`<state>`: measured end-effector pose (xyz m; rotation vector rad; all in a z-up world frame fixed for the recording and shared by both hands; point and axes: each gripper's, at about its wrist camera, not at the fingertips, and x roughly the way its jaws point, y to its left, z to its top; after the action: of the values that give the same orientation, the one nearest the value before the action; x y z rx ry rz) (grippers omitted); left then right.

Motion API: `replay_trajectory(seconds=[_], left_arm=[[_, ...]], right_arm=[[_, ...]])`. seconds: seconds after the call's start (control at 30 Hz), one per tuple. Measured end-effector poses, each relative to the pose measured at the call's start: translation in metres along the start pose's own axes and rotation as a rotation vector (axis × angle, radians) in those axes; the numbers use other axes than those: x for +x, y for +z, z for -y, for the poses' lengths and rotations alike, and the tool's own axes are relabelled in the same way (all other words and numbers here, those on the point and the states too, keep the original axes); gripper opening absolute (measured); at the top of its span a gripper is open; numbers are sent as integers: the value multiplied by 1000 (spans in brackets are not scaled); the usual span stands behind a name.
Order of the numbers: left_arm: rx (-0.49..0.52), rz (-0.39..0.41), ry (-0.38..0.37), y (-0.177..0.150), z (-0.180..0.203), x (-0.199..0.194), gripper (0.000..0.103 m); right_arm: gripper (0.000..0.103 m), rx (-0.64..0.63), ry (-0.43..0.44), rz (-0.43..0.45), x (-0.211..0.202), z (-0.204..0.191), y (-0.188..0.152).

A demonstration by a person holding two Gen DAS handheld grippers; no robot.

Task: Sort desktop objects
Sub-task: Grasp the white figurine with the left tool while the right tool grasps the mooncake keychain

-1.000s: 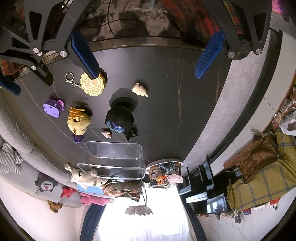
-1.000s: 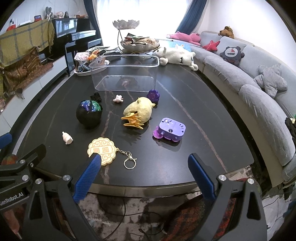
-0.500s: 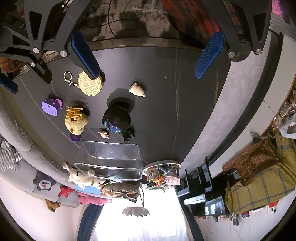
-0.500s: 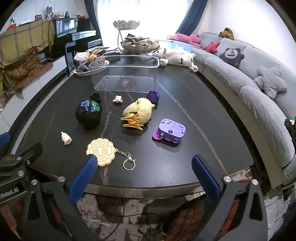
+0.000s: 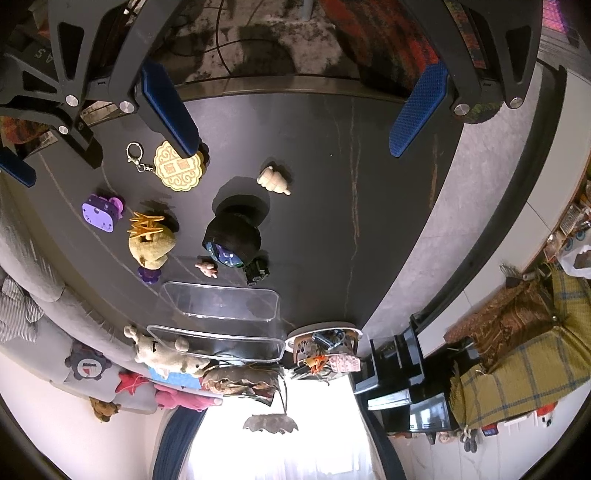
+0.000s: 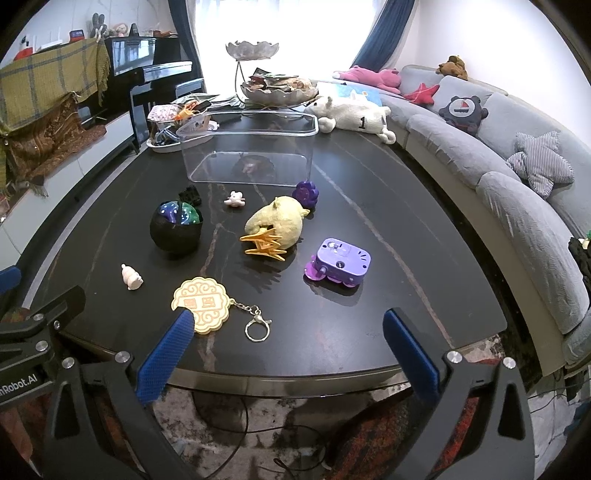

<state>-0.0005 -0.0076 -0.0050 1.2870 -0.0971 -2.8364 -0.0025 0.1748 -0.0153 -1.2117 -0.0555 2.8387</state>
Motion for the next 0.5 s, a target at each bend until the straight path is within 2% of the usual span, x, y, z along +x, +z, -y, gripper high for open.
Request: replay_trajectory(seconds=[0.2, 0.4, 0.5], left_arm=[[-8, -6, -2, 1, -2, 3, 102], [-35, -10, -1, 1, -9, 7, 102], [-41, -13, 16, 1, -11, 10, 102]], right_arm=[[101, 1, 25, 6, 3, 0, 0], [102, 13, 58, 90, -2, -3, 0], [102, 9, 90, 80, 3, -6, -1]])
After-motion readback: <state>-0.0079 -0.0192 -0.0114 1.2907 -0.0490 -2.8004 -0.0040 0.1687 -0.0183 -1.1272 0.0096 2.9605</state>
